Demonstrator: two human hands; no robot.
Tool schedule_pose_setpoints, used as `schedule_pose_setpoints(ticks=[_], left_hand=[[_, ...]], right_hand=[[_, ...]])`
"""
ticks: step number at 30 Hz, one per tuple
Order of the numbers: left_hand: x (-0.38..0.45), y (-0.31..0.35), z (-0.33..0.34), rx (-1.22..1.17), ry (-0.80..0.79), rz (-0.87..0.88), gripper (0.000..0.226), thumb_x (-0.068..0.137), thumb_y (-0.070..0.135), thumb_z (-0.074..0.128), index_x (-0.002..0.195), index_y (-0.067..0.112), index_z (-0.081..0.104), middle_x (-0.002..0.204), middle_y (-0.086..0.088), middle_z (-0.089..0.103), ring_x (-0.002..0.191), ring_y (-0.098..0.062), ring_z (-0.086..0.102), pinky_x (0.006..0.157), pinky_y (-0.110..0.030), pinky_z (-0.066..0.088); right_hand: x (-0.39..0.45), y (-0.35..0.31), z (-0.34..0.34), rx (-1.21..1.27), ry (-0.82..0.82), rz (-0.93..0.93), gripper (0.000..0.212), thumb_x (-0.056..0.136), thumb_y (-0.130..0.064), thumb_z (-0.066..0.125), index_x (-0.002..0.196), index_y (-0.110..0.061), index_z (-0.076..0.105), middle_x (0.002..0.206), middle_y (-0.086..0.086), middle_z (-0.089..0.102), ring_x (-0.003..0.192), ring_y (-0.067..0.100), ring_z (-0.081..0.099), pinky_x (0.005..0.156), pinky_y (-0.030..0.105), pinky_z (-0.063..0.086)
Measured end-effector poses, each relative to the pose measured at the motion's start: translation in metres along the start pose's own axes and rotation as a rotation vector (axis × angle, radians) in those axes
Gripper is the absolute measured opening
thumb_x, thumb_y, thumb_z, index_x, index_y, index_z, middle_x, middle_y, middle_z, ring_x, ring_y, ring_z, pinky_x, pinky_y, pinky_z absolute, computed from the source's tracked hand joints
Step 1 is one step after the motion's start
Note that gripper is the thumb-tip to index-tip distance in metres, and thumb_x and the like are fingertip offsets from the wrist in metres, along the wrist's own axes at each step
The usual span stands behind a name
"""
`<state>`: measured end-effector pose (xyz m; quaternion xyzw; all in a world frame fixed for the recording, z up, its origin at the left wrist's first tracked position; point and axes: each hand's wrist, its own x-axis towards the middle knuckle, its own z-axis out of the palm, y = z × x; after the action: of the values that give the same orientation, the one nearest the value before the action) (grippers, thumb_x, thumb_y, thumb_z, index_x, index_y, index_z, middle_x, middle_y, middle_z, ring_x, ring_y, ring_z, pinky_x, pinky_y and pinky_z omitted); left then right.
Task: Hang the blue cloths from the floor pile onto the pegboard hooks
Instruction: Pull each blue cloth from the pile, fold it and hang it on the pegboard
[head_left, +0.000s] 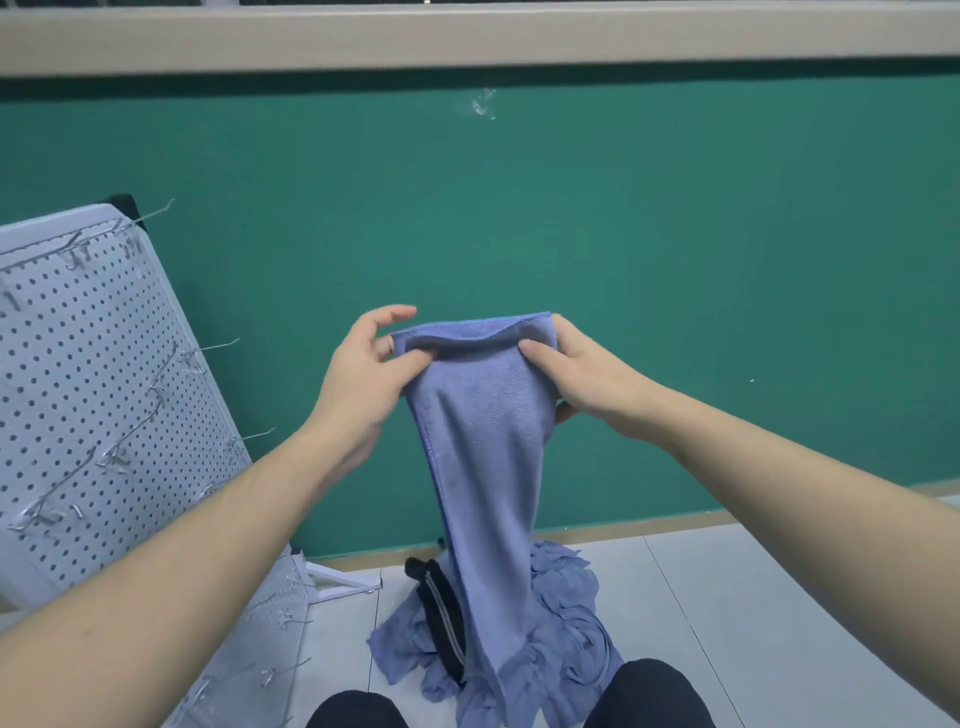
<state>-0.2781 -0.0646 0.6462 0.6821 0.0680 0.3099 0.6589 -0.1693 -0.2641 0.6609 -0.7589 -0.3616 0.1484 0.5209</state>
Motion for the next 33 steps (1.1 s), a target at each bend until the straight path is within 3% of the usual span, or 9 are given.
schedule_pose_setpoints(ticks=[3,8,12,14,17,22,27,31,33], left_hand=[[0.000,0.003,0.009,-0.212,0.111,-0.265,0.015,0.092,0.011,0.069,0.107,0.009,0.067,0.094,-0.004,0.075,0.075,-0.012,0.069,0.067,-0.024,0.056],[-0.014,-0.019,0.015,-0.372,0.060,-0.438,0.018,0.102,0.031,0.055,0.108,0.016,0.061,0.107,-0.003,0.074,0.091,-0.017,0.072,0.076,-0.034,0.054],[-0.030,-0.031,0.016,-0.500,-0.136,-0.438,0.056,0.102,0.054,0.040,0.132,0.011,0.060,0.129,-0.011,0.068,0.121,-0.025,0.064,0.097,-0.042,0.049],[-0.044,-0.044,0.019,-0.593,-0.264,-0.523,0.070,0.094,0.061,0.049,0.139,0.008,0.057,0.137,-0.017,0.062,0.129,-0.030,0.058,0.108,-0.046,0.042],[-0.058,-0.064,0.025,-0.597,-0.294,-0.592,0.072,0.076,0.040,0.082,0.133,0.003,0.062,0.132,-0.017,0.065,0.121,-0.026,0.064,0.100,-0.040,0.052],[-0.063,-0.070,0.036,-0.276,-0.317,-0.540,0.043,0.085,0.013,0.070,0.127,0.008,0.063,0.124,-0.009,0.071,0.113,-0.021,0.069,0.093,-0.032,0.052],[-0.059,-0.057,0.053,-0.385,-0.217,-0.561,0.034,0.095,0.013,0.057,0.128,0.003,0.061,0.120,-0.012,0.072,0.110,-0.024,0.070,0.096,-0.037,0.054],[-0.048,-0.051,0.055,-0.473,-0.160,-0.662,0.036,0.101,0.022,0.052,0.128,-0.001,0.060,0.118,-0.018,0.071,0.107,-0.026,0.071,0.086,-0.036,0.059],[-0.043,-0.049,0.050,-0.474,-0.154,-0.711,0.040,0.103,0.029,0.050,0.125,-0.002,0.062,0.119,-0.019,0.071,0.109,-0.027,0.070,0.092,-0.039,0.054]], right_hand=[[-0.004,-0.010,0.004,0.002,0.028,-0.047,0.017,0.105,-0.030,0.042,0.118,-0.028,0.052,0.120,-0.005,0.059,0.104,0.014,0.066,0.071,0.046,0.063],[-0.004,-0.014,0.012,-0.007,0.038,0.017,0.022,0.104,-0.032,0.045,0.116,-0.016,0.051,0.115,0.004,0.061,0.096,0.018,0.066,0.072,0.045,0.063],[0.002,-0.013,0.018,0.033,0.024,0.012,0.024,0.104,-0.031,0.043,0.115,-0.012,0.051,0.101,-0.002,0.056,0.079,0.011,0.060,0.061,0.032,0.056],[0.006,-0.012,0.019,0.066,0.022,0.033,0.026,0.103,-0.031,0.043,0.115,-0.010,0.051,0.099,-0.002,0.056,0.078,0.012,0.058,0.061,0.032,0.054],[0.012,-0.006,0.015,0.058,0.052,0.075,0.020,0.102,-0.032,0.044,0.109,-0.017,0.054,0.099,-0.003,0.060,0.081,0.013,0.060,0.063,0.031,0.054],[0.022,0.017,0.003,-0.030,0.185,0.146,0.023,0.098,-0.033,0.050,0.107,-0.014,0.060,0.105,0.001,0.068,0.089,0.015,0.061,0.083,0.036,0.054],[0.021,0.037,-0.002,0.286,0.250,0.267,0.030,0.097,-0.041,0.059,0.107,-0.014,0.066,0.113,0.007,0.072,0.096,0.019,0.069,0.090,0.038,0.055],[0.002,0.071,0.003,0.624,-0.143,0.457,0.087,0.088,-0.080,0.043,0.128,-0.005,0.064,0.126,0.013,0.069,0.120,0.029,0.064,0.107,0.042,0.046],[-0.014,0.097,0.011,0.595,-0.297,0.510,0.087,0.088,-0.082,0.034,0.131,-0.013,0.064,0.130,0.010,0.068,0.124,0.026,0.062,0.110,0.046,0.043]])
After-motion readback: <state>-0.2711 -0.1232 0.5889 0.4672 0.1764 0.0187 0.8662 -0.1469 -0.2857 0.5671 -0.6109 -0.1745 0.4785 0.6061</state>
